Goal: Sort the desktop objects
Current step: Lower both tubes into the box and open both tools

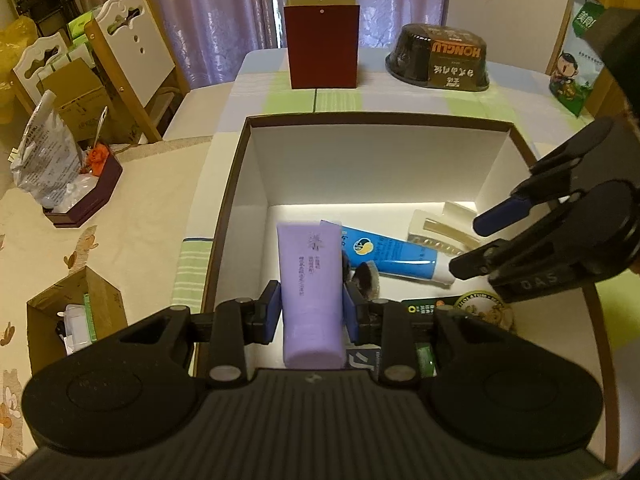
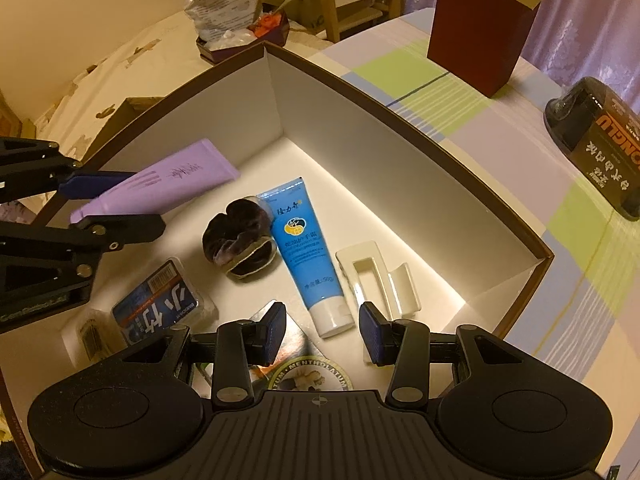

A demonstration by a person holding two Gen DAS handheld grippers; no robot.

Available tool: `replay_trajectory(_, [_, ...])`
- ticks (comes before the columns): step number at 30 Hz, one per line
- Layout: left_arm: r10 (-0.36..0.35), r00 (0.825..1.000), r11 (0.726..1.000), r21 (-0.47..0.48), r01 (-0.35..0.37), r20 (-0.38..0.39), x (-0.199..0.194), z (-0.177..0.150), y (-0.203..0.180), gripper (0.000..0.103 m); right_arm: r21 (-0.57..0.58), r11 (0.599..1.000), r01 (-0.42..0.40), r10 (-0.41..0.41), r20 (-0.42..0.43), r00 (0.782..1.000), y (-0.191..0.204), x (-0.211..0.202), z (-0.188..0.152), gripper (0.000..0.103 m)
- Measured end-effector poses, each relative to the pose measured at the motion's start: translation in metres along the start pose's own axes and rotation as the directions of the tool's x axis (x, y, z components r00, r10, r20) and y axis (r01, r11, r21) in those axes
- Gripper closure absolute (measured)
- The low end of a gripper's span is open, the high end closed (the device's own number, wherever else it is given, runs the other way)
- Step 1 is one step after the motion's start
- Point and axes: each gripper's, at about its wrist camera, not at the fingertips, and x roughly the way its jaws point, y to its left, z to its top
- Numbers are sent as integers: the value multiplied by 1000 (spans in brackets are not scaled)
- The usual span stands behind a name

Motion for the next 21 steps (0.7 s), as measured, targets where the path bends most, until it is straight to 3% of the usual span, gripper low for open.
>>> replay_trajectory(4, [41,999,999,22,-41,13,0,1,-2,75,-19,1000,-1,1,-2,1000,1,0,-1,59])
replay_trajectory(21, [37,999,999,15,-37,-7,-15,-4,0,71,-53,998,-28,28,-8,1000,10,-3,-6,58])
